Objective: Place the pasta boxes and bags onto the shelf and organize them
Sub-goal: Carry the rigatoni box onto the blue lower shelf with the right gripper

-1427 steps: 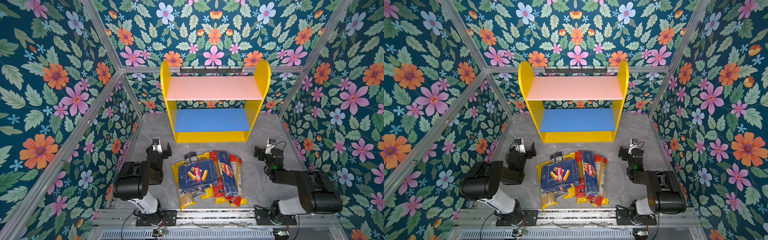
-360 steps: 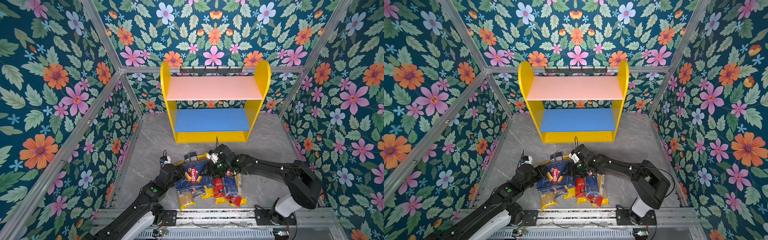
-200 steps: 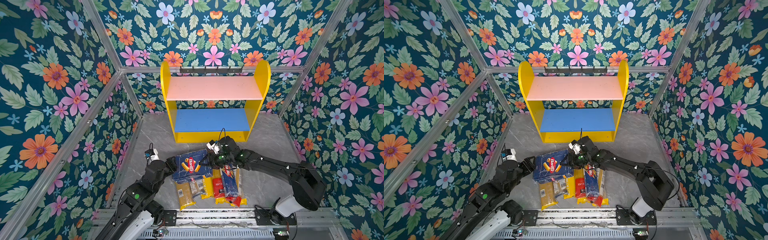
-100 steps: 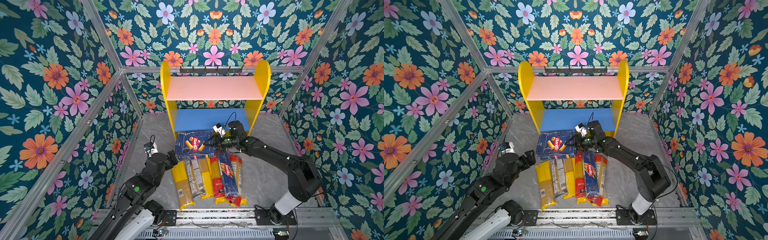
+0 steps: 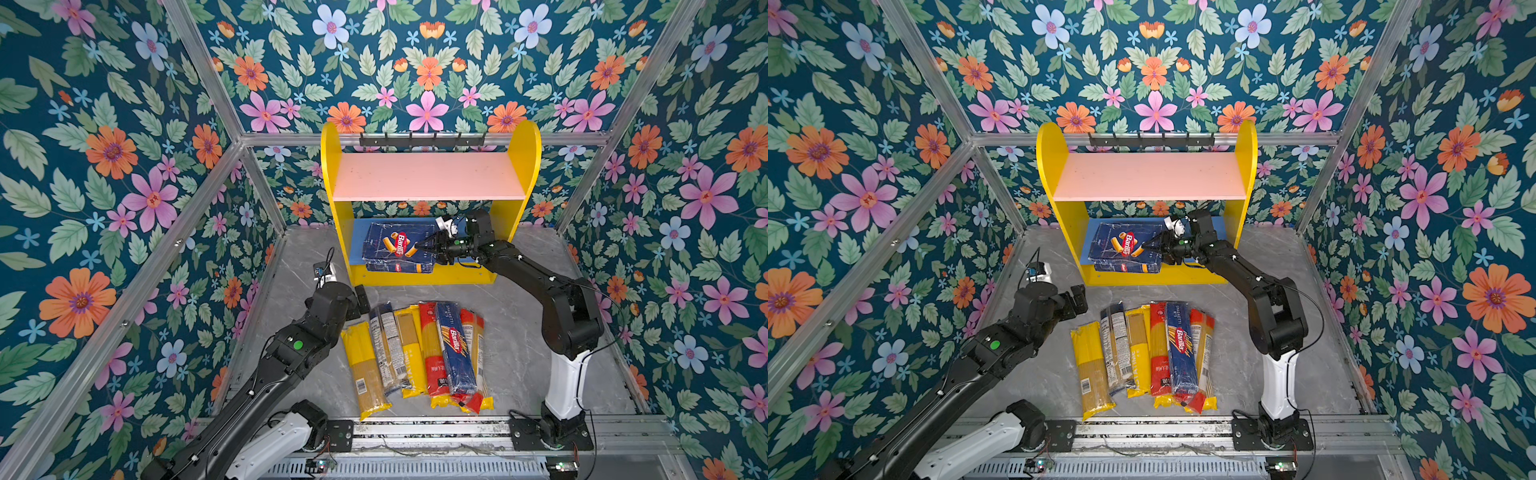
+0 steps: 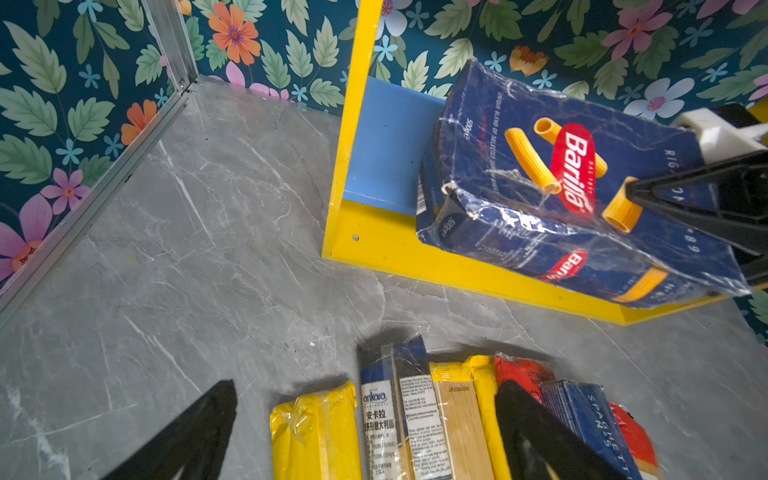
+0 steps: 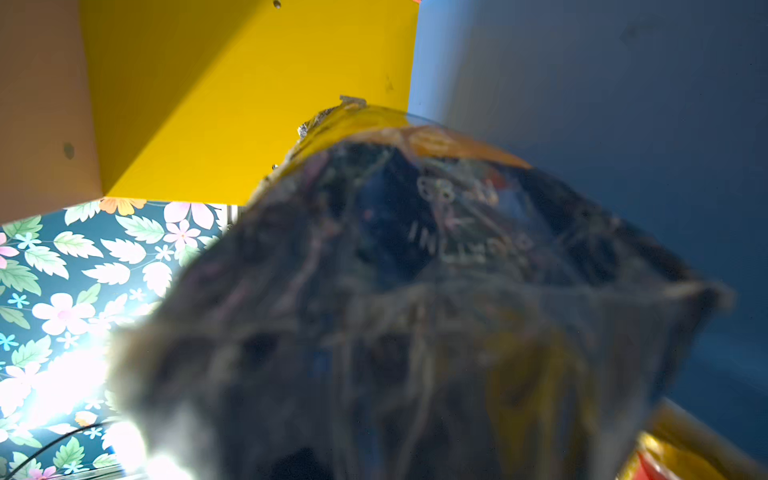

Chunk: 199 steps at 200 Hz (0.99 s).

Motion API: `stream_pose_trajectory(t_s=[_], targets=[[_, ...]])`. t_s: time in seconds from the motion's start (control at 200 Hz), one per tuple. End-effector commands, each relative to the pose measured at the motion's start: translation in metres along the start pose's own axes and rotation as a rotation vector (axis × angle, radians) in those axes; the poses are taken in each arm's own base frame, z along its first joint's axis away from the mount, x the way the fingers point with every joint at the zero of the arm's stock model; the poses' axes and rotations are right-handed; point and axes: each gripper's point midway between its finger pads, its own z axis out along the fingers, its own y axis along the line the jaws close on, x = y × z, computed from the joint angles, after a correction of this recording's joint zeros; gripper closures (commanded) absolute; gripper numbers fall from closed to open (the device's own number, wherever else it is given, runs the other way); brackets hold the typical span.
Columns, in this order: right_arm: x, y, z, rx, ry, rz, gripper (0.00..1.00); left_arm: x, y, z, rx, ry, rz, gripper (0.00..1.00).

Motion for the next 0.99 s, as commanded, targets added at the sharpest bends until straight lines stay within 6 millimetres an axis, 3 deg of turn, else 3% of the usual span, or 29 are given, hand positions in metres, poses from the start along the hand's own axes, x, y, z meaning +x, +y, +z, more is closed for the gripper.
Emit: stream_pose_trajectory(t_s=[0.0,0.425,0.785,0.865,0.99], targets=[[-0.009,0.022,0.004,-0.058,0.036,-0.108,0.63,-0.009,-0.006,0.002,0.015,-0.029,0.025,0.01],[-0.047,0.005,0.034,-0.031,0.067,-0.092,0.62,-0.01,-0.004,0.01,0.002,-0.03,0.05,0.0],[-0.05,-0.002,0.054,-0.019,0.1,-0.076,0.54,-0.006,-0.003,0.015,0.005,-0.017,0.058,0.01],[-0.048,-0.003,0.059,-0.017,0.109,-0.074,0.48,-0.006,-0.002,0.015,0.005,-0.016,0.058,0.0],[-0.049,-0.004,0.059,-0.011,0.104,-0.082,0.26,-0.006,0.001,0.014,0.003,-0.019,0.056,0.0]])
